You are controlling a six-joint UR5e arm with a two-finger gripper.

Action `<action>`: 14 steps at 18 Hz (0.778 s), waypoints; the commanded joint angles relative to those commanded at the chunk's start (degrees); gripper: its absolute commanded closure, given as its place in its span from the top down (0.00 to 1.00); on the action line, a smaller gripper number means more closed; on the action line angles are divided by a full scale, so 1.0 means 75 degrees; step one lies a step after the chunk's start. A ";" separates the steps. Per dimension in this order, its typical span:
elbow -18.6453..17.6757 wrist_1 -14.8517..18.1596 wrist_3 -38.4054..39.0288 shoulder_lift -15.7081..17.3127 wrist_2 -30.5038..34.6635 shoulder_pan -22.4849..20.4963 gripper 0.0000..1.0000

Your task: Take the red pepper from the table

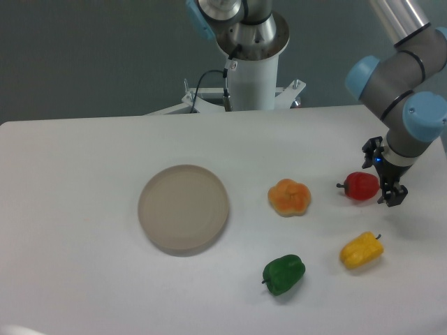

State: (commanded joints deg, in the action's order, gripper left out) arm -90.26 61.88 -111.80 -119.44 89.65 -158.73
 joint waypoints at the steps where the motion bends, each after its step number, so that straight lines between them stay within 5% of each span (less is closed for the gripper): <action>1: 0.0000 -0.0013 -0.0058 -0.0012 0.0000 0.0000 1.00; 14: -0.0364 0.0011 0.0034 0.0046 -0.0058 0.0047 0.97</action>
State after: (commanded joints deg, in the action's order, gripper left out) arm -92.99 61.96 -111.54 -119.09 89.21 -158.38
